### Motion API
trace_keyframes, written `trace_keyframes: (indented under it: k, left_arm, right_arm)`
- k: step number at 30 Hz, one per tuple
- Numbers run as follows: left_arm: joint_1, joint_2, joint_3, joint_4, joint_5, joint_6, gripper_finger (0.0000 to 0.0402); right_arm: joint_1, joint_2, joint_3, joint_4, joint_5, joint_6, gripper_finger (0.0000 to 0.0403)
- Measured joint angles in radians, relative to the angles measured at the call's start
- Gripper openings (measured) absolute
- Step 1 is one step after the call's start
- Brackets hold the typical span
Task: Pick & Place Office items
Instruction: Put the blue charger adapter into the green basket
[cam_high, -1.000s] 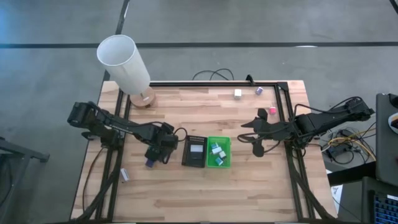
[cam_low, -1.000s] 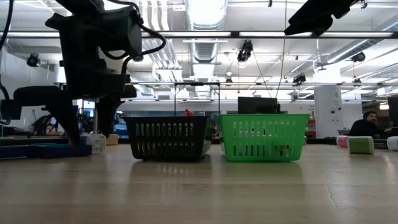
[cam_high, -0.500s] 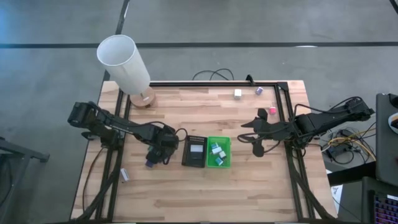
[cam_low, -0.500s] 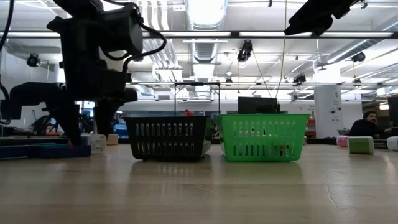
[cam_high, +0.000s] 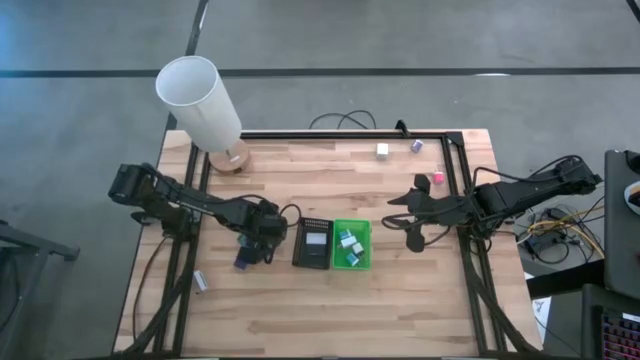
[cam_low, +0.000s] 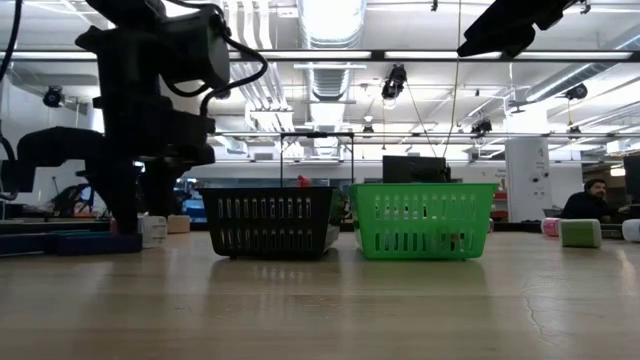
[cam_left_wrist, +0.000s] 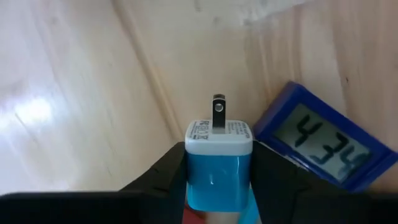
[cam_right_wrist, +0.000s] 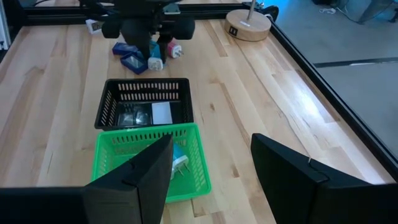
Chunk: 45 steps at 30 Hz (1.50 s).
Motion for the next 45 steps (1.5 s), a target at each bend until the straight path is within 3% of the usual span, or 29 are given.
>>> trace_keyframes:
  k: [10, 22, 31, 37, 45]
  left_arm:
    - [0.003, 0.000, 0.043, -0.004, -0.063, -0.085, 0.0138]
    - [0.003, 0.000, 0.253, 0.013, -0.103, -0.086, 0.0138]
    - [-0.034, -0.002, 0.345, 0.179, -0.051, -0.093, 0.0138]
    - [-0.061, -0.002, 0.388, 0.325, 0.037, -0.113, 0.0138]
    - [-0.055, -0.002, 0.475, 0.300, 0.092, -0.231, 0.0138]
  right_arm:
    - [0.000, 0.000, 0.000, 0.000, 0.000, 0.000, 0.0216]
    - [0.000, 0.000, 0.000, 0.000, -0.001, 0.011, 0.0216]
    - [0.000, 0.000, -0.014, 0.001, -0.001, -0.003, 0.0216]
    - [0.000, -0.001, -0.063, 0.052, -0.029, -0.186, 0.0216]
    - [0.000, -0.001, -0.215, 0.473, -0.228, -0.587, 0.0216]
